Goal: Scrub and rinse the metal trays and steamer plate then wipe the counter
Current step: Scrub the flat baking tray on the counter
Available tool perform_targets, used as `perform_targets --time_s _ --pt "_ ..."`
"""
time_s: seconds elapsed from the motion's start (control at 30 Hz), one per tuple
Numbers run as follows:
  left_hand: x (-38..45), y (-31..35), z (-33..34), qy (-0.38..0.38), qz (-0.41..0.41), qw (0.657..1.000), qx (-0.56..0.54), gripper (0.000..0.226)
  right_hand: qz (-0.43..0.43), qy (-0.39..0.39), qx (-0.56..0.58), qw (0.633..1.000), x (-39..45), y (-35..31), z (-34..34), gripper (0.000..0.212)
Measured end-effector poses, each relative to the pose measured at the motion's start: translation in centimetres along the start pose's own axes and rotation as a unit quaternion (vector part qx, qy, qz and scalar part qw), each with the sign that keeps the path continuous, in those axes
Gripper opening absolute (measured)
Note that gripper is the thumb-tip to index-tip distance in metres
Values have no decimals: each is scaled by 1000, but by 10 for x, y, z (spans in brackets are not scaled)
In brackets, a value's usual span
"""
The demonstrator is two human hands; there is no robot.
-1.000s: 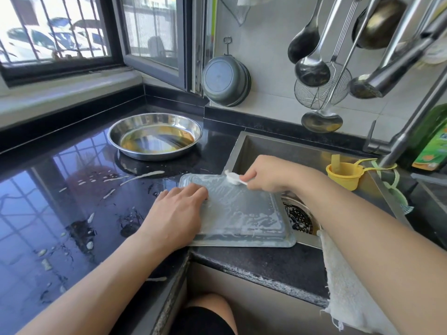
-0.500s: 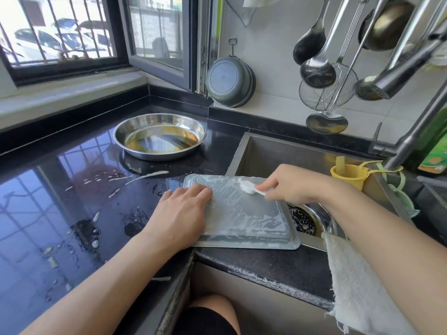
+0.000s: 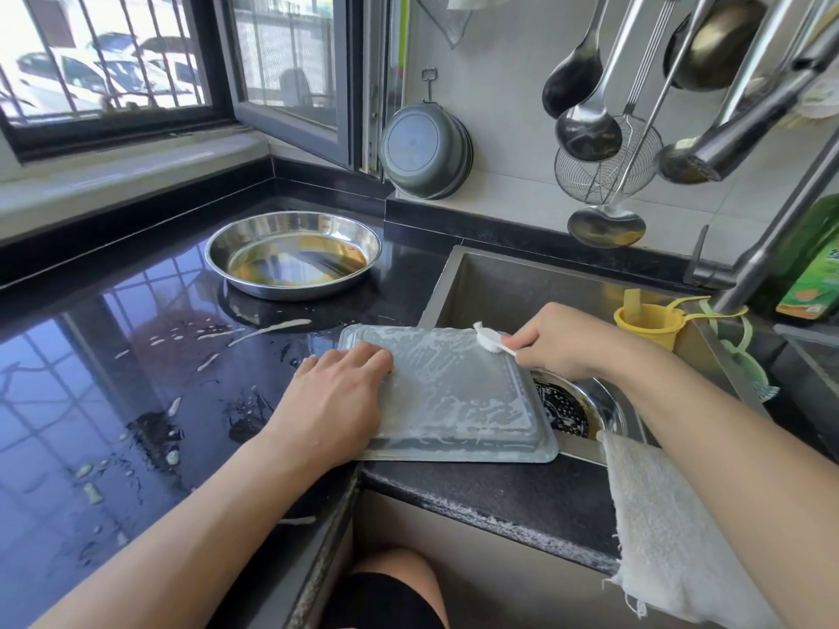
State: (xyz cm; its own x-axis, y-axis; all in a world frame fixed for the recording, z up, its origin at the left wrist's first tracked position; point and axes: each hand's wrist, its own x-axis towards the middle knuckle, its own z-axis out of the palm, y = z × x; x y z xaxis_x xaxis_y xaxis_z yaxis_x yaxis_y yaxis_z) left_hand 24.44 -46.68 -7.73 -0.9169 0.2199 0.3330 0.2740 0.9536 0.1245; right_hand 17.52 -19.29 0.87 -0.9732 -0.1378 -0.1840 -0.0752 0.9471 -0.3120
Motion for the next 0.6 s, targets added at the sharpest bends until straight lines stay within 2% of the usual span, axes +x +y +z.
perform_targets --time_s 0.13,0.23,0.37,0.5,0.6 --pt "-1 0 -1 0 -2 1000 -4 27 23 14 -20 999 0 4 1 23" --pt "-1 0 -1 -4 0 1000 -4 25 -21 -32 12 999 -18 -6 3 31" --pt "-1 1 -1 -4 -1 1000 -3 26 7 27 -12 1000 -15 2 7 36" --pt "-1 2 -3 -7 -2 1000 -3 28 -70 -46 -17 996 -26 -19 14 38" --pt "-1 2 -5 -16 -5 1000 -1 30 -28 0 -93 995 -11 -13 0 28"
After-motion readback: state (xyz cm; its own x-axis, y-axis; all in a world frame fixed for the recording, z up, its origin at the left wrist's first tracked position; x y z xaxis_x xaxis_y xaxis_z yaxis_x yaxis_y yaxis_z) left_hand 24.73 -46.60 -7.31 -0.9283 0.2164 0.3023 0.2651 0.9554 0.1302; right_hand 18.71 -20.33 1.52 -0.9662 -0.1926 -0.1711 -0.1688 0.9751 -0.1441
